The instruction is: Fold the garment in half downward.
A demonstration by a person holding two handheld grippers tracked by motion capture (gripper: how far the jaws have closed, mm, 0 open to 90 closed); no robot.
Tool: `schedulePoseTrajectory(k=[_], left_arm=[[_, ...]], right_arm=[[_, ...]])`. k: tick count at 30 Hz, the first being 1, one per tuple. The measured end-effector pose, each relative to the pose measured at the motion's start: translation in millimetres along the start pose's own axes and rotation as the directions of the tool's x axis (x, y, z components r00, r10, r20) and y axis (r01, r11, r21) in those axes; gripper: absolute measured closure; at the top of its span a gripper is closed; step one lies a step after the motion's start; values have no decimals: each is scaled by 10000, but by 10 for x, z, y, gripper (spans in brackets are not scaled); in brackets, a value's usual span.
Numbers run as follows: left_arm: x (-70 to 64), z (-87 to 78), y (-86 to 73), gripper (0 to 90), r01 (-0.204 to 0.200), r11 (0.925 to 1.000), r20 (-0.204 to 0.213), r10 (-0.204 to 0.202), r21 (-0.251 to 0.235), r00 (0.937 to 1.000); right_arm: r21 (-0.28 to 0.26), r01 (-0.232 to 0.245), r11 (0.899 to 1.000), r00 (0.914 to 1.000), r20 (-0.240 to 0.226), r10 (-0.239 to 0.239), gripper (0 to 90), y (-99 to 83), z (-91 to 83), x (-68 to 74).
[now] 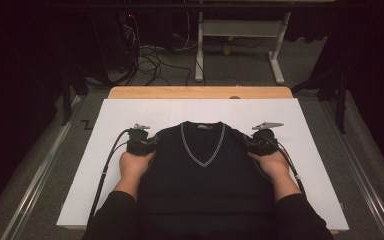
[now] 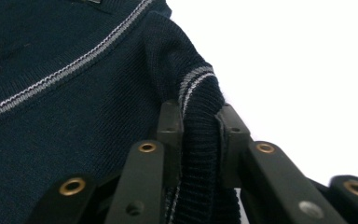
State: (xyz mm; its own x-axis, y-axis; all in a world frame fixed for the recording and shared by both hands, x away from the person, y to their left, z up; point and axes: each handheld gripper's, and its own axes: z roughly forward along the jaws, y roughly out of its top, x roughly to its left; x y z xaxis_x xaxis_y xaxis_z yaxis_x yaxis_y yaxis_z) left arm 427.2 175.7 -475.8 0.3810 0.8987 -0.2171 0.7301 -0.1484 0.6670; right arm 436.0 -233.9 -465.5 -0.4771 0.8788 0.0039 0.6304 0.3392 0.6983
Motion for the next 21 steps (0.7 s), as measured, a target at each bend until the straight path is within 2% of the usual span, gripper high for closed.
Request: schedulePoseTrajectory(k=[2,7,9,10,11,13,18,21], left_arm=[[13,-10,9,718,164,9999,127,-165,28,9998],[5,-94,40,720,75,9992,32,-74,-383,10000],[8,-137,67,724,101,9981,52,-98,-604,9999],[10,-155,80,725,104,9976,90,-98,-682,9999],[9,-170,91,725,105,9972,104,-98,-736,9999],[-2,-203,123,725,-73,9970,-33,71,-771,10000],[-44,-318,254,726,-261,9918,-120,247,-1252,9996],[-60,-395,352,726,-326,9875,-231,294,-1540,9993]], right_arm=[[38,36,10000,10000,54,-36,784,4,-3,18],[-84,-139,9999,9998,142,140,789,4,-24,-3],[-282,-184,9994,9995,238,190,789,15,-53,-19],[-723,-301,9969,9989,339,326,789,35,-105,-40],[-723,-301,9969,9989,339,326,789,35,-105,-40],[-1084,-300,9937,9987,371,342,789,74,-171,-50],[-1348,-99,9908,9983,555,176,790,155,-256,-62],[-1539,-146,9880,9973,689,255,790,221,-327,-80]])
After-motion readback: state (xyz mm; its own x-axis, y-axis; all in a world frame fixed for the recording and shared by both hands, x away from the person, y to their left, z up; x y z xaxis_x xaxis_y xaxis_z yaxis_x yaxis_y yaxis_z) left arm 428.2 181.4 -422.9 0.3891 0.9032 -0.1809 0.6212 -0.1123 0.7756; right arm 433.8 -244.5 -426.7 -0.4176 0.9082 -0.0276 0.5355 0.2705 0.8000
